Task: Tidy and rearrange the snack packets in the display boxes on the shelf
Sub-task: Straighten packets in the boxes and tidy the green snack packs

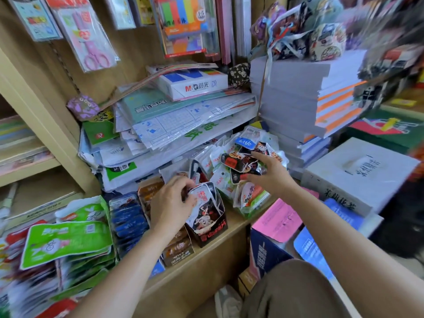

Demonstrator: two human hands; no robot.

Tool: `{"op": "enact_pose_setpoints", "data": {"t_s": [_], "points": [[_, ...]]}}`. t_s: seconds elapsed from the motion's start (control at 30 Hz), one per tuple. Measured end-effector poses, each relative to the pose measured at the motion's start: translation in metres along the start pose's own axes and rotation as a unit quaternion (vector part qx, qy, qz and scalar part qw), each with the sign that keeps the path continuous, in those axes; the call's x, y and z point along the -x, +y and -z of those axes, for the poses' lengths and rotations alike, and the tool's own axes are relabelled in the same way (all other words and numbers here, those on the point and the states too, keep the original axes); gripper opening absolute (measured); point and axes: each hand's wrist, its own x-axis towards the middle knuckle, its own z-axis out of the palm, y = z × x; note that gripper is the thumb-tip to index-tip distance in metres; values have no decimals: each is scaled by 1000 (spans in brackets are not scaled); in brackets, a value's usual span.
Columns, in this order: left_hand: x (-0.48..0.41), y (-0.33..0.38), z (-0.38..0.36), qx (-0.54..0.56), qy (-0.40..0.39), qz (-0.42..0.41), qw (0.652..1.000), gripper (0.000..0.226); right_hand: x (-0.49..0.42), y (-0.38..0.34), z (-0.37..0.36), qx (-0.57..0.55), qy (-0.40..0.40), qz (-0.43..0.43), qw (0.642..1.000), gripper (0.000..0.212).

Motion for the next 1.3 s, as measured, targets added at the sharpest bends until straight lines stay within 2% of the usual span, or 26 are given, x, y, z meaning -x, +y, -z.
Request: {"op": "enact_pose_setpoints", "data": {"t_s": [0.13, 0.3, 0.37, 0.4, 0.47, 0.5, 0.57, 0.63, 0.77, 0.83, 0.9, 1.0, 1.07, 1.17, 1.3], "points": [[-6, -15, 5, 26, 53, 40, 997, 24, -16, 7, 1, 55, -52, 44, 996, 73], [0, -22, 10, 51, 26, 58, 997, 22, -22, 7, 0, 81, -60, 62, 993, 55], [2, -21, 13, 86, 5, 85, 993, 24, -20, 2, 0, 29, -46, 36, 998, 46], [3, -20, 14, 106, -10, 93, 990, 26, -18, -2, 0, -31, -22, 22, 999, 35], [6, -14, 15, 125, -35, 92, 987, 33, -14, -12, -4, -153, 64, -14, 986, 10], [9, -11, 14, 127, -41, 88, 987, 38, -13, -16, -6, -195, 107, -36, 974, 7], [18, -5, 12, 124, -37, 74, 989, 46, -14, -23, -11, -262, 149, -100, 948, 23], [26, -2, 7, 114, -25, 56, 992, 50, -19, -28, -16, -289, 158, -157, 931, 39], [27, -3, -5, 88, -34, 44, 995, 57, -27, -50, -18, -323, 115, -234, 910, 75], [22, -4, -7, 88, -21, 44, 995, 56, -35, -51, -21, -327, 113, -238, 907, 89], [20, -7, -9, 83, -1, 30, 996, 52, -39, -53, -24, -281, 111, -227, 926, 83], [19, -17, -10, 83, 20, 15, 996, 54, -26, -69, -25, -272, 109, -221, 930, 43], [17, -23, -8, 84, 30, 2, 996, 63, -18, -76, -24, -290, 110, -204, 929, 33], [11, -29, -2, 84, 35, 12, 996, 74, -7, -78, -25, -285, 118, -159, 938, 38], [8, -31, 6, 129, 40, 39, 990, 65, 4, -82, -22, -245, 119, -89, 958, 56]]}}
